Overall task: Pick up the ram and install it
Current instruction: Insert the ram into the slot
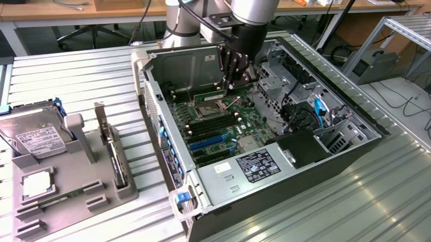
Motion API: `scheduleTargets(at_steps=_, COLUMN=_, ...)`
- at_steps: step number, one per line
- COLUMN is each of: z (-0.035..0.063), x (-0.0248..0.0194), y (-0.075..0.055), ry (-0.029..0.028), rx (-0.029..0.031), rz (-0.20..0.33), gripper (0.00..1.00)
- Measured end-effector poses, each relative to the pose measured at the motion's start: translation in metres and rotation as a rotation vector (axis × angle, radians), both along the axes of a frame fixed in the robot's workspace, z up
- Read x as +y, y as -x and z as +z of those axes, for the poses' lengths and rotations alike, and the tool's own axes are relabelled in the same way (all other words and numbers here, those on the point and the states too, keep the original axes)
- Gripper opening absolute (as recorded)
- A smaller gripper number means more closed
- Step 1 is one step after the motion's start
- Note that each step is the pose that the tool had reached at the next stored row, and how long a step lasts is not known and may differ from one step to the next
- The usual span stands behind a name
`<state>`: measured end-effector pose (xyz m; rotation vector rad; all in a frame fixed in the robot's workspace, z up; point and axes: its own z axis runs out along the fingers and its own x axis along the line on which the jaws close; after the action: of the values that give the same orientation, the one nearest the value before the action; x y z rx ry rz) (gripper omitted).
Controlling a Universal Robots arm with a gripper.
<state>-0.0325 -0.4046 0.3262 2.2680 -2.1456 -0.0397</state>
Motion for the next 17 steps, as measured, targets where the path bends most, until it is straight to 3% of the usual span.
scheduleTargets(at_steps=17, z=-0.0197, x=0.0000, y=-0.005, ry=0.0019, rx=0.0042, rz=0.023, gripper=0.14)
